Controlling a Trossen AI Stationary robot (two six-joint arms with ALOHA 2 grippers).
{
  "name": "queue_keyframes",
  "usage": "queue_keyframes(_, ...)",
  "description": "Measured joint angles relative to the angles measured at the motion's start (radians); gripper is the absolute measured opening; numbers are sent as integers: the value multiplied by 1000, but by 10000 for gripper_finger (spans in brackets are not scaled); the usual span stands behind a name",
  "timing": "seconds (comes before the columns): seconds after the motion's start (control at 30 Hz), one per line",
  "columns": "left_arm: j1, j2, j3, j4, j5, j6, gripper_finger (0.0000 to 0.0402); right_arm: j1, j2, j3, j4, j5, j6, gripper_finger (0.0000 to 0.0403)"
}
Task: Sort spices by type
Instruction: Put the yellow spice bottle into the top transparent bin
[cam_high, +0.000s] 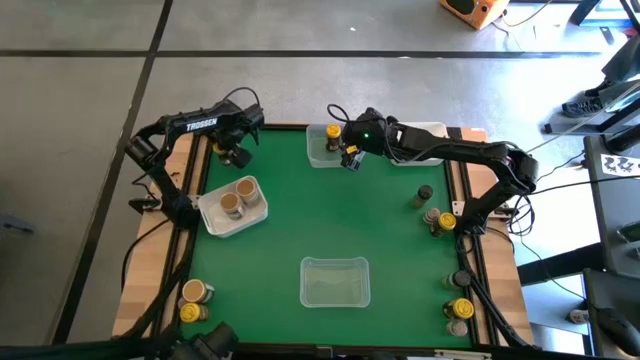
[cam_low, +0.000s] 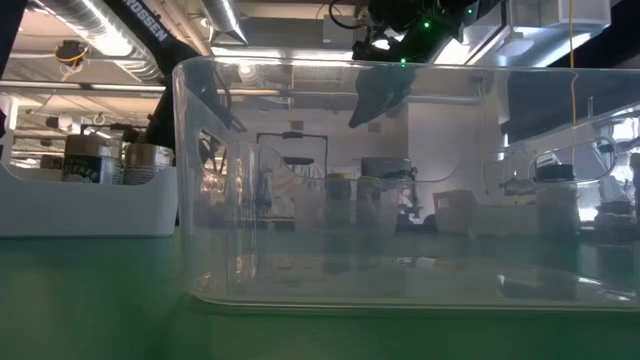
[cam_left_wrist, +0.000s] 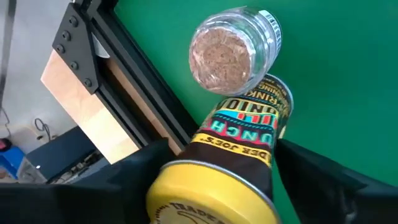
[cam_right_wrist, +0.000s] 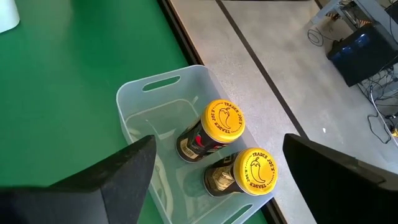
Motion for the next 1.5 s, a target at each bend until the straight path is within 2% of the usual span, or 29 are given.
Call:
queue_keyframes(0.2,0,-1,0,0,-45,68,206,0,0,0,0,0,0,351)
queue_keyframes(0.4,-28,-17,40,-44,-46,91,205,0,0,0,0,0,0,351)
queue_keyframes(0.63,-131,-110,152,-57,-46,85,219,0,0,0,2,0,0,351)
queue_keyframes(0.9,-279,-142,255,77,-45,142,210,-1,0,0,7,0,0,351)
queue_keyframes(1.27,-389,-138,255,389,-16,312,213,-1,0,0,16,0,0,351)
queue_keyframes(1.5,-435,-64,255,534,40,372,215,-1,0,0,15,0,0,351)
